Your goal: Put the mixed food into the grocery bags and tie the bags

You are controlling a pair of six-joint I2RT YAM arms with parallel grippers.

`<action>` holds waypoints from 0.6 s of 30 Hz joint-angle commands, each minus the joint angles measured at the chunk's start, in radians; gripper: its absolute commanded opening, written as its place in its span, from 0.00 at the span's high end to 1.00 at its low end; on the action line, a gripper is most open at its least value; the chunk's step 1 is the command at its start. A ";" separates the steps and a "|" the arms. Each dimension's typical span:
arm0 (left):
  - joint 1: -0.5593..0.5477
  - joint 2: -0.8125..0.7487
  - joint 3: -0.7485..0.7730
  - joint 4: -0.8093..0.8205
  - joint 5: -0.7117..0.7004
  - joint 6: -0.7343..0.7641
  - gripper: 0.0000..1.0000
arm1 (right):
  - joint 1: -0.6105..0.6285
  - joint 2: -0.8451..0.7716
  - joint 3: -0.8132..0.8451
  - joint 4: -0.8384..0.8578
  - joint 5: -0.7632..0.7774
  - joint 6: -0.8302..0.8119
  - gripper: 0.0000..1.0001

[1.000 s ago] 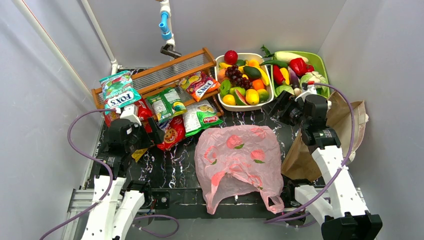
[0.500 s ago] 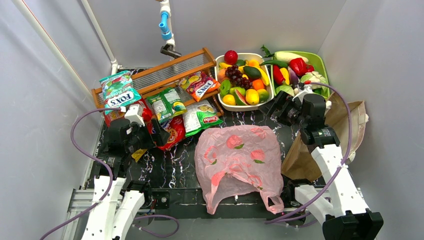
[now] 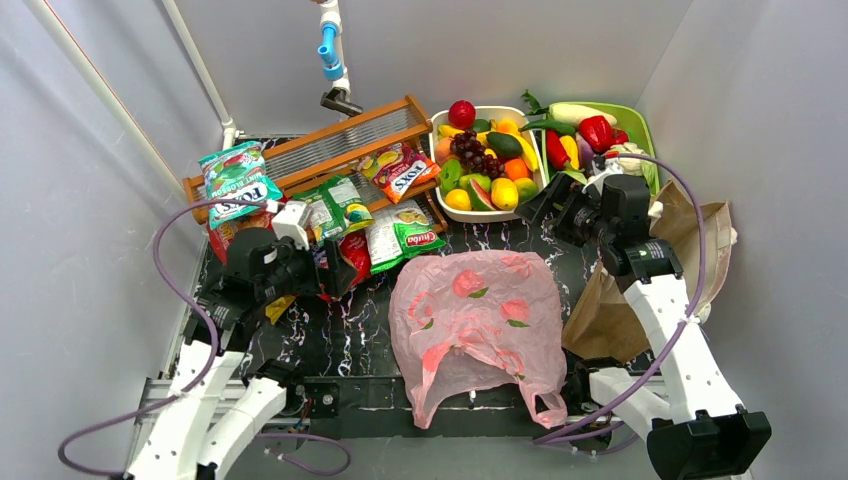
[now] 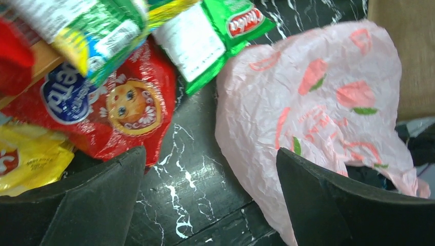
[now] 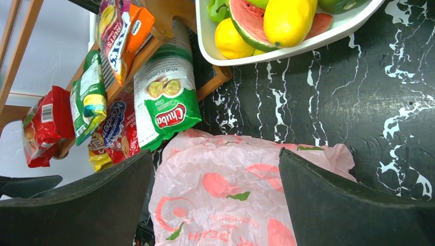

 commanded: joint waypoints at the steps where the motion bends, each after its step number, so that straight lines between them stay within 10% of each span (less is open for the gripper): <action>1: -0.199 0.073 0.087 -0.047 -0.152 0.053 0.02 | 0.012 0.016 0.080 -0.073 0.030 -0.014 0.00; 18: -0.989 0.655 0.451 -0.213 -0.611 0.239 0.02 | 0.014 0.030 0.196 -0.197 0.036 -0.039 0.00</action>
